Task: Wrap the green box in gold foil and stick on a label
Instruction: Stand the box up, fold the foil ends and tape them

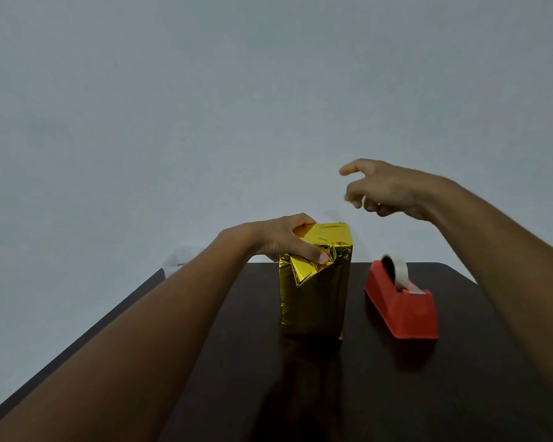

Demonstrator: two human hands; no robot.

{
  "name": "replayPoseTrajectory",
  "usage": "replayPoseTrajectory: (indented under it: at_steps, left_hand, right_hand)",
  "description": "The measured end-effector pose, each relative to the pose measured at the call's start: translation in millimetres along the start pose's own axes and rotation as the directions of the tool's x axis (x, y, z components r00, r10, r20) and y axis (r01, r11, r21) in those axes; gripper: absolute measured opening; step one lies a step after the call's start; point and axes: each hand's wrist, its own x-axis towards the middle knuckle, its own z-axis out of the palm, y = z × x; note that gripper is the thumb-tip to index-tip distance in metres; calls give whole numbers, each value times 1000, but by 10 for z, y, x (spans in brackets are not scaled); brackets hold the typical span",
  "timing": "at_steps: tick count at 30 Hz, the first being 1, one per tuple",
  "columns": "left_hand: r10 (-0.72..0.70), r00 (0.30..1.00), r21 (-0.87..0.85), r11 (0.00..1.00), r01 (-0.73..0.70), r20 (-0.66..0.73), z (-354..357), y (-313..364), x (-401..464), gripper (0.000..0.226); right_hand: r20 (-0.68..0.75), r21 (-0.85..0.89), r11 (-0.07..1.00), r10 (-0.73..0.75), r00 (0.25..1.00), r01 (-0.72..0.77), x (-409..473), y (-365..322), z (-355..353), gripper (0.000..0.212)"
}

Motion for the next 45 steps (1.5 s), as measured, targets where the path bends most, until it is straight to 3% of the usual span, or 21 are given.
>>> replayPoseTrajectory:
  at_steps: [5, 10, 14, 17, 20, 23, 26, 28, 31, 33, 35, 39, 42, 45]
  left_hand:
    - [-2, 1000, -1, 1000, 2, 3, 9, 20, 4, 95]
    - [12, 1000, 6, 1000, -12, 18, 29, 19, -30, 92]
    - [-15, 1000, -23, 1000, 15, 27, 49, 16, 6, 95]
    - [-23, 1000, -22, 999, 23, 8, 41, -4, 13, 90]
    - [-20, 1000, -4, 1000, 20, 5, 22, 5, -31, 79]
    - [-7, 1000, -11, 1000, 7, 8, 28, 51, -53, 74]
    - [-4, 1000, -1, 1000, 4, 19, 16, 87, -129, 81]
    - [18, 1000, -68, 998, -18, 1, 0, 64, -193, 73]
    - [75, 984, -291, 949, -120, -163, -40, -80, -272, 65]
    - [140, 961, -333, 918, -217, -240, -81, -192, -324, 54]
    - [183, 955, -316, 915, -252, -232, -123, -293, -376, 53]
    - [210, 960, -164, 957, -241, -183, -122, -326, -455, 56]
    - [246, 925, -190, 933, -307, -289, -57, -211, -429, 29]
    - [233, 889, -256, 901, -350, -395, -30, -76, -404, 21]
  right_hand:
    - [198, -48, 993, -93, 976, 105, 12, -169, 265, 62]
    - [261, -222, 970, -39, 965, 99, 227, -227, 544, 77]
    - [203, -409, 912, 64, 977, 25, 244, -258, 621, 73]
    - [136, -520, 853, 125, 983, -37, 248, -256, 564, 54]
    - [42, -616, 779, 186, 982, -121, 273, -144, 446, 67]
    - [-3, -528, 825, 233, 972, -200, 229, 65, 388, 79]
    - [-45, -306, 912, 270, 962, -271, 146, 263, 424, 92]
    - [-56, -165, 941, 289, 956, -294, 139, 383, 466, 92]
    - [-85, 19, 952, 307, 948, -307, 136, 512, 504, 88]
    - [-94, 118, 942, 327, 940, -316, 156, 592, 522, 86]
    - [-69, 192, 928, 336, 939, -318, 160, 626, 554, 85]
    - [-11, 279, 913, 314, 949, -299, 167, 619, 620, 67]
    - [-19, 290, 916, 294, 956, -276, 192, 616, 647, 76]
    - [-171, 316, 945, 146, 975, -86, 143, 513, 635, 67]
